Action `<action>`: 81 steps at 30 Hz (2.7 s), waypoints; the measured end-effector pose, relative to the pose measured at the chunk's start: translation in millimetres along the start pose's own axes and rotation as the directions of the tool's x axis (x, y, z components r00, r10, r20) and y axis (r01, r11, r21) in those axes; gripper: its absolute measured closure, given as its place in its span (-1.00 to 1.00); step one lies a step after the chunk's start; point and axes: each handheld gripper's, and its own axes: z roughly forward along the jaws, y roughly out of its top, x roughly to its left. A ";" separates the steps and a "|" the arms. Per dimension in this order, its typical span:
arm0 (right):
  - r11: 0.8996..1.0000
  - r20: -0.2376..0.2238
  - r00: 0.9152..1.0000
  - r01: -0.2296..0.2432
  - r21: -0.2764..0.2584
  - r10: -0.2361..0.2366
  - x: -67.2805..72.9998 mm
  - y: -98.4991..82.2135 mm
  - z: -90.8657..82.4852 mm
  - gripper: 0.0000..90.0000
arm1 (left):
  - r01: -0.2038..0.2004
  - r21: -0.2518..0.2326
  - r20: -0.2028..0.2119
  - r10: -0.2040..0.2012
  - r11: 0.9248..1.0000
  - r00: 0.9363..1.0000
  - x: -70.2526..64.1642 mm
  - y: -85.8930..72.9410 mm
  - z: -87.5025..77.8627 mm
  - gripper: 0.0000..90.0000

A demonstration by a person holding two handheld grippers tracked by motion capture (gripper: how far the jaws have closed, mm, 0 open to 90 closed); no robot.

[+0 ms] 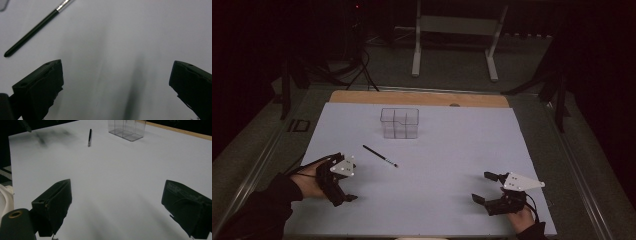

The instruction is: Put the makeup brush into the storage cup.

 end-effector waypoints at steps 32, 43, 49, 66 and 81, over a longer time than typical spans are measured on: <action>1.000 -0.007 1.000 0.012 0.002 -0.012 1.1 0.2 1.5 -0.79 | -0.232 0.208 0.129 0.209 0.950 0.969 27.9 41.6 24.9 -0.94; 1.000 -0.009 1.000 0.012 0.003 -0.012 1.1 0.0 1.8 -0.79 | -0.299 0.228 0.138 0.273 0.927 0.952 43.3 52.2 27.7 -0.74; 1.000 -0.014 1.000 0.006 -0.001 -0.006 0.6 -0.2 1.2 -0.79 | -0.320 0.242 0.117 0.300 0.916 0.947 51.3 56.9 31.6 -0.66; 1.000 -0.039 0.999 -0.005 -0.009 0.005 0.6 -0.1 0.5 -0.79 | -0.482 0.149 0.100 0.472 0.864 0.876 75.4 81.4 37.3 -0.13; 1.000 -0.051 0.999 -0.002 -0.009 0.002 1.3 -0.2 0.7 -0.79 | -0.525 0.116 0.171 0.504 0.843 0.847 95.0 87.2 54.9 0.31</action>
